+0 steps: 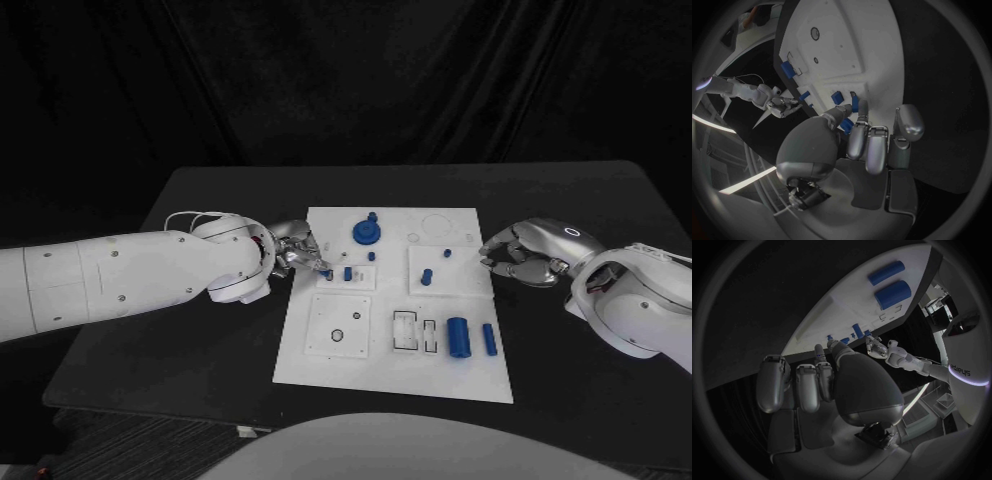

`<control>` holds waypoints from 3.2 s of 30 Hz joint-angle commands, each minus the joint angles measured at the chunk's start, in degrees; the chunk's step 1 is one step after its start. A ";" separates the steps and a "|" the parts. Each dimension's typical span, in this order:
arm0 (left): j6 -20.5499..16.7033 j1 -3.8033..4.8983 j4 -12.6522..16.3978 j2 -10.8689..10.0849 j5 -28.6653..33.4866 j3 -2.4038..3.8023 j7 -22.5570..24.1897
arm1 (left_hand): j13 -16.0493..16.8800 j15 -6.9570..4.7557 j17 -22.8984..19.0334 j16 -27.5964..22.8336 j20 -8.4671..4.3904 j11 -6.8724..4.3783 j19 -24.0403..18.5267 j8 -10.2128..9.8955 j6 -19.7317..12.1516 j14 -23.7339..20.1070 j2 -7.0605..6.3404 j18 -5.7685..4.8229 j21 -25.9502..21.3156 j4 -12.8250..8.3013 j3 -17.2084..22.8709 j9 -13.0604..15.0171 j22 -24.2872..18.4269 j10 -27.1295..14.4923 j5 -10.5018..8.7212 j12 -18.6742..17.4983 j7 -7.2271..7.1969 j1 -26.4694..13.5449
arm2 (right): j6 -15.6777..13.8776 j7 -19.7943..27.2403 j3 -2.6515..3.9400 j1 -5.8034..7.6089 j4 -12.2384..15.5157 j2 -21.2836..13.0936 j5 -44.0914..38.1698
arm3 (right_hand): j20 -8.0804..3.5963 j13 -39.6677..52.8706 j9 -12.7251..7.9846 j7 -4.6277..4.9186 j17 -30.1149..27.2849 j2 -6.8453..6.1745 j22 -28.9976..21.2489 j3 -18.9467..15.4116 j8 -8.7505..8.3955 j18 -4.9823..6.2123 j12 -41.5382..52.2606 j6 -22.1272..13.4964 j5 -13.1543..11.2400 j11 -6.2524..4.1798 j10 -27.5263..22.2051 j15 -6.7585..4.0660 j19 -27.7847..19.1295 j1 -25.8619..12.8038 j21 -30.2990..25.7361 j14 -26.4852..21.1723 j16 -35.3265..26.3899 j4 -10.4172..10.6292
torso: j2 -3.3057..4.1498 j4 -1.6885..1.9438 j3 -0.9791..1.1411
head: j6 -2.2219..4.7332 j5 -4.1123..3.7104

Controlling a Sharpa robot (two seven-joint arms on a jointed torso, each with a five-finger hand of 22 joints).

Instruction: Assemble the parts on the task board

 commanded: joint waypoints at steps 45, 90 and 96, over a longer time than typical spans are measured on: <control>4.08 -0.72 -0.25 0.55 -0.12 0.03 0.77 | 3.85 -0.59 7.40 -0.35 -0.21 -0.57 0.00 1.30 0.02 0.53 -0.23 0.86 -0.69 2.98 -3.41 -0.10 6.92 -0.34 -7.95 -0.12 -0.55 -1.42 | -0.78 -0.82 0.03 -0.33 -0.19 0.10 -0.07 | 0.29 -1.07 -0.08 0.00 3.91 -0.67 10.64 0.43 -0.19 1.08 -0.18 -0.16 0.22 0.10 -0.32 -0.09 0.07 0.04 -0.27 4.20 -0.36 -0.19 | -0.05 0.10 -0.08 | -0.01 0.01; -7.59 -0.53 -0.41 -0.05 1.44 0.07 9.92 | 6.94 -0.86 10.34 1.13 -0.40 -0.86 1.61 12.36 -1.99 2.63 6.30 0.41 1.93 18.63 -27.56 9.83 7.62 2.45 -12.67 3.22 -0.99 -12.49 | -1.17 -0.52 0.03 -0.43 0.04 -0.32 0.15 | 0.29 -1.28 -0.21 0.05 3.66 -0.72 10.53 0.84 -0.32 1.16 -0.34 -0.23 0.35 0.11 -0.43 -0.07 -0.07 -0.03 -0.65 4.15 -0.48 -0.33 | 0.05 0.02 -0.06 | -0.01 0.07; -10.22 0.59 0.09 -0.46 2.18 0.10 13.17 | 7.69 -1.00 11.13 1.48 -0.59 -1.04 2.09 13.81 -2.22 3.19 6.98 0.27 2.76 18.61 -30.11 11.32 7.81 3.16 -15.74 3.92 -1.17 -12.85 | -1.19 -0.51 0.03 -0.43 0.06 -0.36 0.15 | 0.29 -1.27 -0.22 0.05 3.64 -0.72 10.54 0.86 -0.31 1.15 -0.33 -0.21 0.35 0.13 -0.42 -0.07 -0.06 -0.05 -0.62 4.15 -0.49 -0.34 | 0.07 0.03 -0.11 | -0.01 0.20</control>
